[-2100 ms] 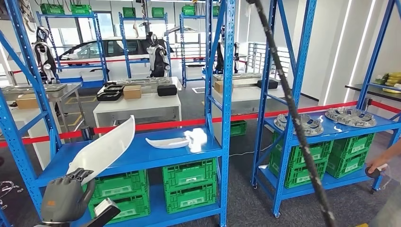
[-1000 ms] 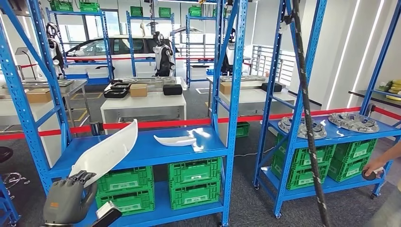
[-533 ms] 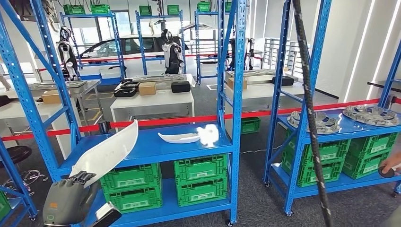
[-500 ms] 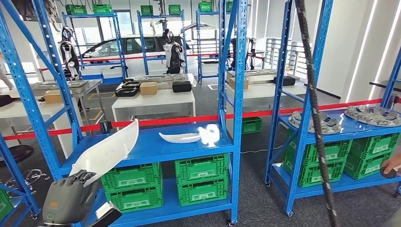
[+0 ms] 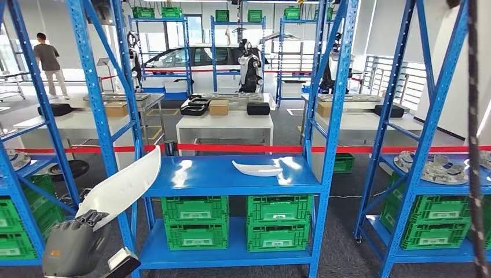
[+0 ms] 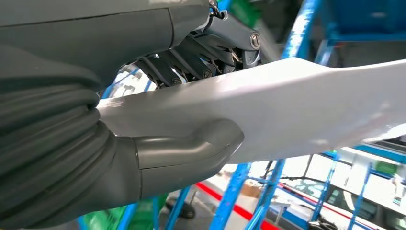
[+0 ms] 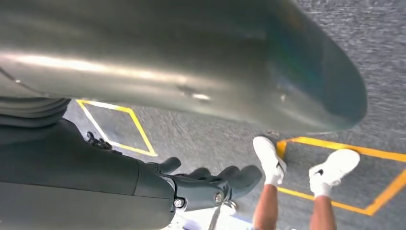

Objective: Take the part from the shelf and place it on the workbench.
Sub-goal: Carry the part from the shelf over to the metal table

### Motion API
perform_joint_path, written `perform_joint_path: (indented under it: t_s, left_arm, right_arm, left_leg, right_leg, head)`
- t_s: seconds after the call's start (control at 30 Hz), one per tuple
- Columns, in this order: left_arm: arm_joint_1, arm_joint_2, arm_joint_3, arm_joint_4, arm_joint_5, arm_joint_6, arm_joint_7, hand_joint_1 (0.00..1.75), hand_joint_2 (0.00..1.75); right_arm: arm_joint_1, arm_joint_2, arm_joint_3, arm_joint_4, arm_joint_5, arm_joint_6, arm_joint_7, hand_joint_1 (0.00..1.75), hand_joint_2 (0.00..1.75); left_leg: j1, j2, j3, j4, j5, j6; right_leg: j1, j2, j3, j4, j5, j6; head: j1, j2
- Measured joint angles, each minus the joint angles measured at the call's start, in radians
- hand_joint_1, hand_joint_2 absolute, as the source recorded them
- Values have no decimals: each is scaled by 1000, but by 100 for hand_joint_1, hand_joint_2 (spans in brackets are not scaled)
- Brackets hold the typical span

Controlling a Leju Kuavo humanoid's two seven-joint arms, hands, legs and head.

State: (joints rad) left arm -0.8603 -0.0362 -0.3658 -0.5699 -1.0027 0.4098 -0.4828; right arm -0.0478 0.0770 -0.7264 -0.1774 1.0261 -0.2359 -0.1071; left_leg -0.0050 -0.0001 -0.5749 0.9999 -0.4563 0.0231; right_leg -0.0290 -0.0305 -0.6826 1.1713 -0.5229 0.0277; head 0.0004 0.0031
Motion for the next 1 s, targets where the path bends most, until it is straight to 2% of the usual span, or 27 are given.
perform_joint_path:
  t_s: [0.03, 0.07, 0.1, 0.13, 0.2, 0.23, 0.27, 0.3, 0.37, 0.4, 0.47, 0.5, 0.53, 0.57, 0.6, 0.63, 0.67, 0.73, 0.77, 0.8, 0.87, 0.9, 0.93, 1.0]
  left_arm:
    - [1, -1, 0, 0, 2, -1, -1, 175, 175]
    - [4, 0, 0, 0, 4, -2, -4, 175, 175]
    - [7, 1, 0, 0, 6, -2, -7, 175, 175]
    - [8, 2, 0, 1, 9, -1, -12, 175, 175]
    - [8, 6, 0, 1, 16, 2, -20, 175, 175]
    - [7, 7, 0, 1, 20, 4, -24, 175, 175]
    - [7, 8, 1, 1, 23, 5, -27, 175, 175]
    - [6, 9, 1, 1, 25, 5, -30, 175, 175]
    - [5, 13, 1, 1, 27, 5, -34, 175, 175]
    - [4, 14, 1, 1, 27, 4, -34, 175, 175]
    - [0, 16, 1, 1, 28, 3, -35, 175, 175]
    - [-2, 15, 1, 1, 29, 3, -36, 175, 175]
    - [-1, 13, 1, 1, 29, 4, -37, 175, 175]
    - [2, 12, 1, 2, 31, 5, -39, 175, 175]
    - [6, 10, 1, 3, 34, 8, -41, 175, 175]
    - [9, 10, 1, 3, 37, 11, -43, 175, 175]
    - [12, 10, 1, 3, 40, 14, -45, 175, 175]
    - [13, 9, 1, 0, 46, 21, -48, 175, 175]
    - [13, 6, 1, -2, 48, 23, -50, 175, 175]
    - [13, 4, 1, -3, 50, 25, -51, 175, 175]
    - [15, 0, 1, -5, 53, 25, -52, 175, 175]
    - [16, 0, 1, -5, 54, 26, -51, 175, 175]
    - [16, -1, 1, -5, 55, 26, -49, 175, 175]
    - [14, -7, 1, -3, 56, 26, -44, 175, 175]
  right_arm:
    - [1, -1, 0, 0, 0, -1, -3, 0, 0]
    - [2, -3, -1, 0, 1, -1, -6, 0, 0]
    - [3, -3, -1, 0, 1, -1, -10, 0, 0]
    - [3, -3, -1, 0, 3, -1, -14, 0, 0]
    - [2, -5, -1, 0, 6, -1, -18, 0, 0]
    - [2, -6, -1, 0, 7, 0, -19, 0, 0]
    - [1, -6, -1, 0, 8, 0, -18, 0, 0]
    - [1, -7, -1, 0, 9, 1, -17, 0, 0]
    - [-1, -7, -1, 0, 9, 1, -13, 0, 0]
    - [-2, -7, -1, 0, 9, 1, -10, 0, 0]
    - [-4, -7, -2, 0, 9, 1, -5, 0, 0]
    - [-3, -8, -2, 0, 9, 1, -3, 0, 0]
    - [-2, -8, -2, 0, 9, 1, -1, 0, 0]
    - [-1, -8, -2, 0, 9, 1, -1, 0, 0]
    - [0, -8, -2, 0, 9, 1, -1, 0, 0]
    - [0, -8, -2, 0, 9, 1, -2, 0, 0]
    - [0, -8, -2, 0, 9, 1, -4, 0, 0]
    - [1, -8, -2, 0, 9, 1, -8, 0, 0]
    - [2, -8, -2, 0, 10, 0, -10, 0, 0]
    - [3, -8, -2, 0, 10, 0, -11, 0, 0]
    - [3, -7, -2, 0, 13, -1, -12, 0, 0]
    - [2, -7, -2, 0, 15, -1, -10, 0, 0]
    - [1, -8, -2, 0, 18, -1, -8, 0, 0]
    - [1, -10, -2, 0, 23, -2, -2, 0, 0]
  left_leg:
    - [0, -11, -3, 1, 2, 3]
    - [-1, -22, -6, 3, 3, 3]
    - [-2, -33, -9, 7, 3, 3]
    - [-2, -45, -11, 11, 2, 2]
    - [-1, -67, -16, 22, -1, -3]
    - [-2, -77, -20, 28, -3, -8]
    - [-2, -86, -24, 31, -4, -13]
    - [-2, -93, -28, 31, -3, -19]
    - [-1, -105, -34, 28, 1, -30]
    - [-2, -95, -39, 33, -3, -35]
    - [-3, -53, -69, 91, -37, -45]
    - [-2, -30, -99, 153, -68, -50]
    - [1, -17, -133, 223, -98, -54]
    - [4, -11, -162, 281, -117, -57]
    - [6, -8, -177, 313, -121, -60]
    - [8, -5, -170, 298, -103, -60]
    - [8, 1, -143, 245, -73, -58]
    - [2, 38, -68, 99, -18, -48]
    - [-3, 51, -42, 50, -5, -42]
    - [-7, 58, -31, 26, -2, -37]
    - [-10, 37, -31, 20, 1, -26]
    - [-9, 25, -30, 15, 6, -20]
    - [-6, 15, -27, 9, 11, -14]
    - [0, -5, -23, 0, 19, -4]
  right_leg:
    - [2, 17, -31, 71, -34, 0]
    - [4, 23, -54, 120, -50, 0]
    - [5, 26, -61, 135, -48, -1]
    - [6, 29, -48, 110, -26, -3]
    - [5, 49, 19, -21, 34, -7]
    - [5, 61, 46, -78, 52, -9]
    - [5, 69, 62, -112, 59, -12]
    - [6, 71, 65, -123, 56, -15]
    - [7, 53, 65, -126, 60, -26]
    - [5, 46, 66, -129, 62, -33]
    - [2, 30, 69, -134, 64, -45]
    - [3, 21, 69, -135, 64, -48]
    - [3, 12, 69, -135, 63, -50]
    - [3, 3, 69, -135, 62, -51]
    - [3, -7, 69, -135, 62, -51]
    - [3, -15, 69, -135, 61, -50]
    - [3, -24, 71, -135, 61, -50]
    - [6, -41, 74, -134, 58, -45]
    - [8, -50, 75, -134, 57, -40]
    - [10, -58, 77, -135, 57, -34]
    - [11, -78, 82, -140, 58, -21]
    - [9, -79, 84, -139, 55, -14]
    - [8, -70, 83, -131, 46, -9]
    - [5, -18, 46, -46, -4, -2]
  head:
    - [2, 0]
    - [3, 0]
    - [3, 0]
    - [3, 0]
    - [4, 0]
    - [4, 0]
    - [3, 0]
    - [3, 0]
    - [2, 0]
    - [1, 0]
    - [-2, 0]
    - [-4, 0]
    - [-5, 0]
    - [-5, 0]
    - [-6, 0]
    - [-6, 0]
    - [-6, 0]
    - [-7, 0]
    - [-6, 0]
    - [-6, 0]
    - [-4, 0]
    - [-3, 0]
    - [-3, 0]
    - [0, 0]
